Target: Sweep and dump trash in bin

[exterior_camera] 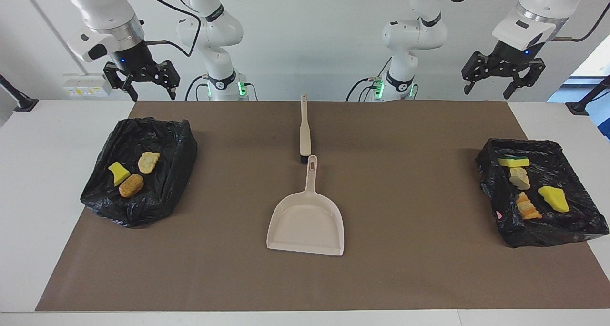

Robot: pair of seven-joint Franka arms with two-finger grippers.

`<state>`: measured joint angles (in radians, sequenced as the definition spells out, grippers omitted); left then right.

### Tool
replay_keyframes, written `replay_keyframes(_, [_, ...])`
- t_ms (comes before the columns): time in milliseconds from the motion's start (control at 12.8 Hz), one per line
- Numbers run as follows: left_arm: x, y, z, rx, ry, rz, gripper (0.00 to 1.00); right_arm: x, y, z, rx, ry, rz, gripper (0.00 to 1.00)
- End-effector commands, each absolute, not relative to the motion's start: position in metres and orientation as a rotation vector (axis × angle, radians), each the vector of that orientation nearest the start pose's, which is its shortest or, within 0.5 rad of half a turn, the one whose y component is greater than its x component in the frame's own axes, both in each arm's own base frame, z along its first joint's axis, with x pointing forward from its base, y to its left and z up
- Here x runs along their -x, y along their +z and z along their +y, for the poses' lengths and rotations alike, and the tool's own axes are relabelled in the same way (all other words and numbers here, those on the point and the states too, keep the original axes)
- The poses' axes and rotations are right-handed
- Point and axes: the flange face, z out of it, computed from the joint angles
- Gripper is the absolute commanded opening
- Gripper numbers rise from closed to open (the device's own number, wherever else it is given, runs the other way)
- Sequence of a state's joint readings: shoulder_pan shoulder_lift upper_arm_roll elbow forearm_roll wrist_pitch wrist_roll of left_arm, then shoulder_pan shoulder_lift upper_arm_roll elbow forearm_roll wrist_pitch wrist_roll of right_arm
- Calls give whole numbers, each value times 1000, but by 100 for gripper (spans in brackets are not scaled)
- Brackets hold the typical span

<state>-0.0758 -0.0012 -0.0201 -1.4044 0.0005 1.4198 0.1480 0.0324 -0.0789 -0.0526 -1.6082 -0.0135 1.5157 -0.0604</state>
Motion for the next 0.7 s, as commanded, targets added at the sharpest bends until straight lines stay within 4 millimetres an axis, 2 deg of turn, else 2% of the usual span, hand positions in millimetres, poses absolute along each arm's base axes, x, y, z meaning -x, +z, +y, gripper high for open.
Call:
replay_keyframes(0, [-539, 692, -54, 3124, -24, 397, 100, -523, 646, -17, 3152, -6, -62, 100])
replay_keyframes(391, [-540, 680, -55, 3125, -5, 384, 100, -526, 647, -20, 3159, -20, -57, 100])
replay_keyframes(469, [-540, 680, -55, 3126, -5, 387, 100, -524, 652, -22, 3146, 0, -53, 100])
replay_keyframes(626, [-538, 681, -56, 3131, -5, 359, 100, -527, 648, -30, 3158, 38, -44, 100])
